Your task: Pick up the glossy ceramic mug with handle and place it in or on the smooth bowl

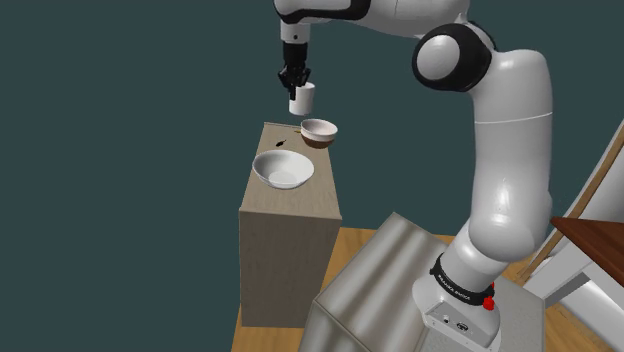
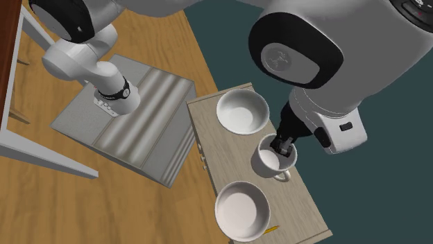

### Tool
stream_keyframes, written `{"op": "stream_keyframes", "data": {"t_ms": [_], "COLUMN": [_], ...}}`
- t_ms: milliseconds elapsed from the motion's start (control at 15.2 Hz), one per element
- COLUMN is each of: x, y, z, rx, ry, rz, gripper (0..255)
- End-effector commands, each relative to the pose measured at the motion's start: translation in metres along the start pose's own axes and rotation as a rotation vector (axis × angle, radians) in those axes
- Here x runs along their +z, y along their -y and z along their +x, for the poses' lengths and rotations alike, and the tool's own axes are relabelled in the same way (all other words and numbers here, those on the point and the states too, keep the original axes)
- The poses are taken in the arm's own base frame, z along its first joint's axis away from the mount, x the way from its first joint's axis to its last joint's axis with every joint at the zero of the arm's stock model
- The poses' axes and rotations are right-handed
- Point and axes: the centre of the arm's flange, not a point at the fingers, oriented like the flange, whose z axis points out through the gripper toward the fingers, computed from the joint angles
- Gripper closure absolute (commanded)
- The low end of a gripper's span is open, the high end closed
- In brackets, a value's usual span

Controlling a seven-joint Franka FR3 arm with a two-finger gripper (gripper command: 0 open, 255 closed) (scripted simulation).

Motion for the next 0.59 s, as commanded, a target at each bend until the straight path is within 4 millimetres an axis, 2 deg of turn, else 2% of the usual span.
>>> {"op": "stream_keyframes", "data": {"t_ms": [0,528], "x": [-0.001,-0.008], "y": [-0.027,-0.133], "z": [-0.001,-0.002], "rx": [-0.001,-0.001], "ry": [0.0,0.0], "rz": [0.0,0.0], "gripper": [255,255]}}
